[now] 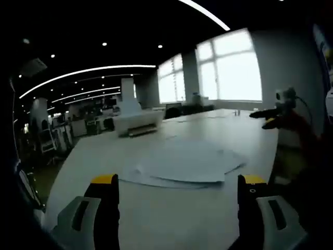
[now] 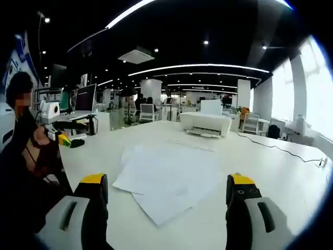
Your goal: Organize the stack of printing papers by aligning and flattening the scattered papers on the table
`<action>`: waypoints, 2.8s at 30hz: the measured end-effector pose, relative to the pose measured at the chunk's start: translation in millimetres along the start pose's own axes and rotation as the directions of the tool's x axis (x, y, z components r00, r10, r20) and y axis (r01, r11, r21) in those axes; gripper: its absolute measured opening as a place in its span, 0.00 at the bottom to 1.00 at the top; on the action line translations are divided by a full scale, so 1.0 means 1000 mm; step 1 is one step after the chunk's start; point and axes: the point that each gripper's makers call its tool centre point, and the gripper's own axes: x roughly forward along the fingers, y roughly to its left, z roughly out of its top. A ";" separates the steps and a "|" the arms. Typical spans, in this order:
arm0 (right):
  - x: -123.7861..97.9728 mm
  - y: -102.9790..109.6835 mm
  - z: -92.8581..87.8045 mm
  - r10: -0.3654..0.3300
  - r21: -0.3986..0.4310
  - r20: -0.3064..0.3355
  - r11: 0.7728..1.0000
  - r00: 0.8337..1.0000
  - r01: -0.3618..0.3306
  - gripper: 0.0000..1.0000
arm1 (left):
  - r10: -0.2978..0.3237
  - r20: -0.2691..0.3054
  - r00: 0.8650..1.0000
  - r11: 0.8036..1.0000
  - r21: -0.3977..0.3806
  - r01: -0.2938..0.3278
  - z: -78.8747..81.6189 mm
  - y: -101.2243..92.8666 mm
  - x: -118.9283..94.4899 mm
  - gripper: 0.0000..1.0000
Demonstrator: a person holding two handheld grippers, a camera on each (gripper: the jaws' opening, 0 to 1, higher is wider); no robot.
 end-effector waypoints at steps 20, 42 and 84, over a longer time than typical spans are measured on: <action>0.011 0.008 0.001 0.032 0.012 0.016 0.999 0.999 -0.033 0.89 | -0.001 0.009 1.000 1.000 0.003 0.001 0.002 -0.001 -0.001 0.97; 0.040 0.033 0.016 0.117 -0.002 0.048 0.993 0.992 -0.117 0.89 | -0.040 0.034 0.999 0.999 0.015 0.040 0.009 -0.013 -0.001 0.97; 0.127 0.013 -0.054 0.037 0.015 -0.103 0.999 0.994 -0.035 0.84 | -0.074 0.046 0.996 0.997 0.011 0.073 0.009 -0.023 0.000 0.97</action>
